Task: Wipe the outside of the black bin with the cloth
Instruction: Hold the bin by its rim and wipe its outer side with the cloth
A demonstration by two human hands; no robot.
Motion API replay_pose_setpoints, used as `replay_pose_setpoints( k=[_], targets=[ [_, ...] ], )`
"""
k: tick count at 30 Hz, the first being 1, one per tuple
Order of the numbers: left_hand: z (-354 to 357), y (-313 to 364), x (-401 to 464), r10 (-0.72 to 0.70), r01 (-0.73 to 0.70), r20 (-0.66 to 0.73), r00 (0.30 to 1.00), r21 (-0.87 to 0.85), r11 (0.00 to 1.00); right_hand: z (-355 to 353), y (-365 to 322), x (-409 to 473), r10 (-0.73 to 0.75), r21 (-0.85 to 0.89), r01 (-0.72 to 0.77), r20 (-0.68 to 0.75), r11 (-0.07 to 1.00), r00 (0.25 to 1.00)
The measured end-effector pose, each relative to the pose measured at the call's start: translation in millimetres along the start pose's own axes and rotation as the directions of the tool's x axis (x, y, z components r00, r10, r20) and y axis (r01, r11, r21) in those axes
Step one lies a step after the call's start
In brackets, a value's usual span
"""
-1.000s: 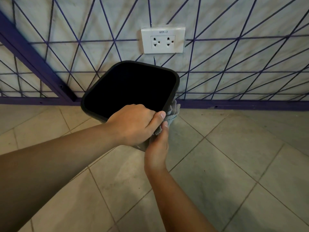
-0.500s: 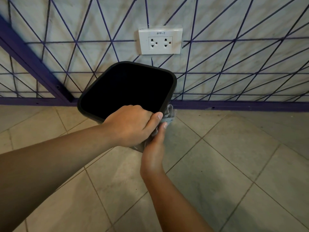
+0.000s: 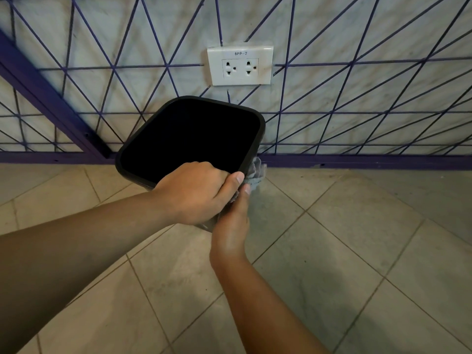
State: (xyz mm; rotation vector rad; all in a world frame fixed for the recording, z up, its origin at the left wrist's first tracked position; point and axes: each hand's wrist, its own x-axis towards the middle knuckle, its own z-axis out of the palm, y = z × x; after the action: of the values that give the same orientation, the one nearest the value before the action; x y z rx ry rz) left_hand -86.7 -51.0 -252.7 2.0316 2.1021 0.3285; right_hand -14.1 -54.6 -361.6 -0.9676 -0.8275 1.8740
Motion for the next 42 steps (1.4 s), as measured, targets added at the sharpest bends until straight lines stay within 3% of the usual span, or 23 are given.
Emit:
replay_pose_setpoints(
  k=[2, 7, 10, 15, 18, 22, 26, 30, 33, 37, 42],
  targets=[
    [-1, -1, 0, 0.009, -0.009, 0.000, 1.000, -0.004, 1.000, 4, 0, -12, -0.024, -0.034, 0.026, 0.058, 0.999, 0.998],
    [1, -1, 0, -0.008, 0.008, -0.009, 1.000, 0.023, 1.000, -4, 4, 4, 0.018, 0.049, -0.017, -0.018, 0.999, 1.000],
    [0, -3, 0, 0.009, -0.009, -0.017, 1.000, -0.004, 1.000, 5, 4, -13, -0.023, 0.008, 0.023, 0.051, 1.000, 0.998],
    [2, -3, 0, 0.026, -0.026, -0.049, 0.998, 0.003, 1.000, -1, 9, 0, -0.029, 0.044, 0.030, -0.024, 0.999, 0.999],
    [1, -5, 0, 0.043, -0.043, -0.049, 0.998, -0.003, 0.999, 4, 8, -14, -0.042, 0.005, 0.042, 0.059, 0.999, 0.997],
    [3, -4, -1, 0.042, -0.041, -0.059, 0.997, 0.017, 0.999, 0, 13, -6, -0.008, 0.056, 0.008, -0.011, 0.998, 1.000],
    [0, -5, 0, 0.046, -0.045, -0.048, 0.998, 0.026, 0.999, 5, 12, -17, -0.070, -0.003, 0.071, 0.065, 0.997, 0.995],
    [1, -3, -1, 0.035, -0.033, -0.045, 0.998, 0.035, 0.999, 3, 16, -14, -0.015, 0.061, 0.016, -0.025, 0.998, 1.000],
    [0, -5, 0, 0.048, -0.047, -0.047, 0.998, 0.029, 0.998, 5, 18, -23, -0.057, -0.044, 0.058, 0.030, 0.997, 0.998],
    [1, -3, -2, 0.042, -0.041, -0.049, 0.998, 0.030, 0.999, -5, 28, -12, 0.007, -0.017, -0.008, -0.038, 1.000, 0.999],
    [-1, -4, -1, 0.042, -0.042, -0.039, 0.998, 0.013, 0.999, 1, 30, -31, -0.089, -0.154, 0.098, 0.060, 0.983, 0.994]
  ],
)
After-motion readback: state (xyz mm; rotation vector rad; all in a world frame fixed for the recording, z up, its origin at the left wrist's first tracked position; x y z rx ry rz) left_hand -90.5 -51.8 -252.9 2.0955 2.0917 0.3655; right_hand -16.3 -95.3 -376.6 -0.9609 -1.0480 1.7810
